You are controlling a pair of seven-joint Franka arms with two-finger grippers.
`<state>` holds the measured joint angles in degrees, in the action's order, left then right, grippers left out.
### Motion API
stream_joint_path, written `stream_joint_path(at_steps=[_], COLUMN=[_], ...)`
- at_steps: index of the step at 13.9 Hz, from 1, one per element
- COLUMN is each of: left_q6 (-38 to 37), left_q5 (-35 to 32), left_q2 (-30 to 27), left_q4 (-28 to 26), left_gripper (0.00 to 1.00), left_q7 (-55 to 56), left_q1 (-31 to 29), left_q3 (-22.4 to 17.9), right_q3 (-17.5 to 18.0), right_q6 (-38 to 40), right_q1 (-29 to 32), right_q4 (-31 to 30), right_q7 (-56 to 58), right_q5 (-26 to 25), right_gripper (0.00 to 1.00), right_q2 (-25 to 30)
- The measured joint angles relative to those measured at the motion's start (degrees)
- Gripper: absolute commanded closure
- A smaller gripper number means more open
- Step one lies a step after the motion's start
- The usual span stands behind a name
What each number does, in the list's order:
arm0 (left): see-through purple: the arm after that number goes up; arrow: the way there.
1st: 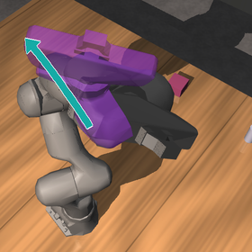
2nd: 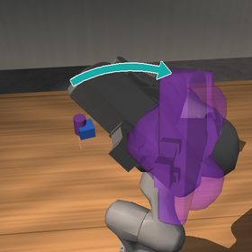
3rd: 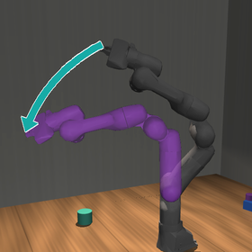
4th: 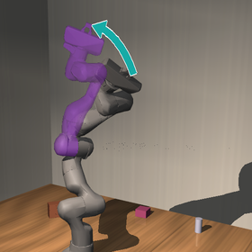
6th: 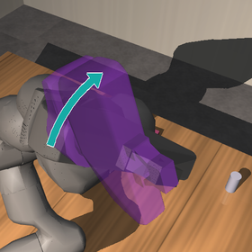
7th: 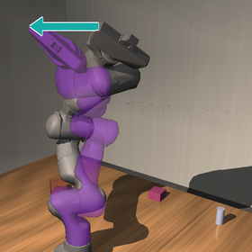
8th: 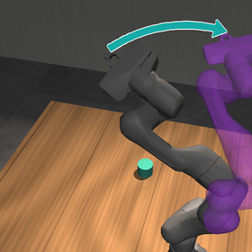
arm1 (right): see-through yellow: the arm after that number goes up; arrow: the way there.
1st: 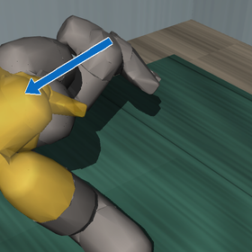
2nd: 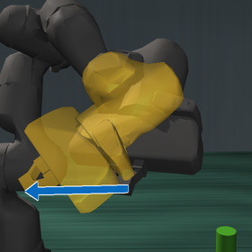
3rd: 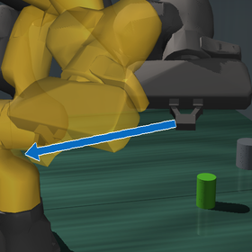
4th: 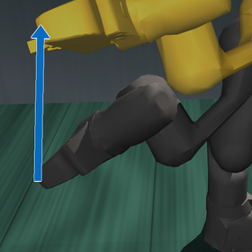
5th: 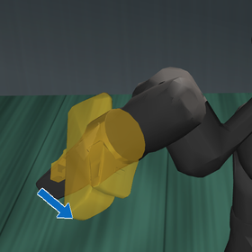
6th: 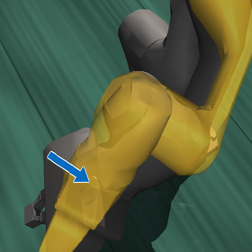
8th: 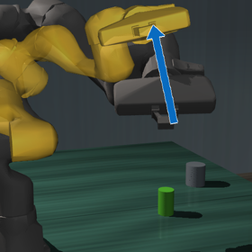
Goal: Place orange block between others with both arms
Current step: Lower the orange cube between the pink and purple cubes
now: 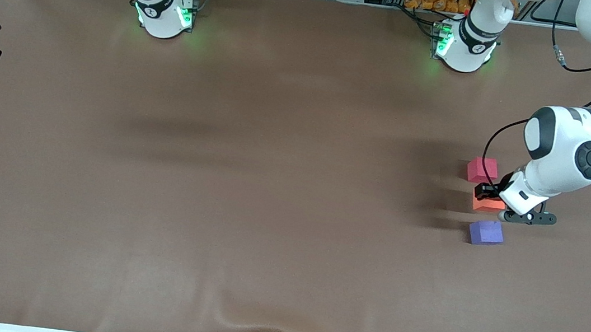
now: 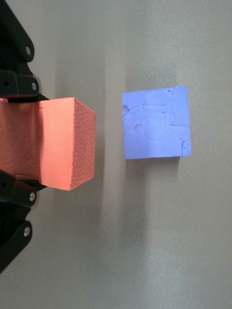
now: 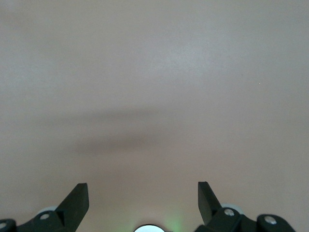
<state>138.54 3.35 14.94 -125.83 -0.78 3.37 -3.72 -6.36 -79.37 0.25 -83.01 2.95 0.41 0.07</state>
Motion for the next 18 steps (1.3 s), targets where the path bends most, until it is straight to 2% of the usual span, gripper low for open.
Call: stream_joint_path(at_steps=[10,18], left_q6=[1.7,5.3], left_q5=[0.0,0.0], left_q2=[0.3,3.0], left_q4=[-2.1,-3.0], left_gripper=[0.65,0.64], left_q7=[-0.1,-0.1], left_q1=[-1.8,-2.3], left_q3=[0.2,0.2], right_q3=[0.0,0.1], right_q6=[0.0,0.0], right_q1=[0.0,0.0], right_q4=[0.0,0.0], right_q7=[0.0,0.0], right_q5=[0.0,0.0], right_gripper=[0.0,0.0], right_q2=[0.0,0.0])
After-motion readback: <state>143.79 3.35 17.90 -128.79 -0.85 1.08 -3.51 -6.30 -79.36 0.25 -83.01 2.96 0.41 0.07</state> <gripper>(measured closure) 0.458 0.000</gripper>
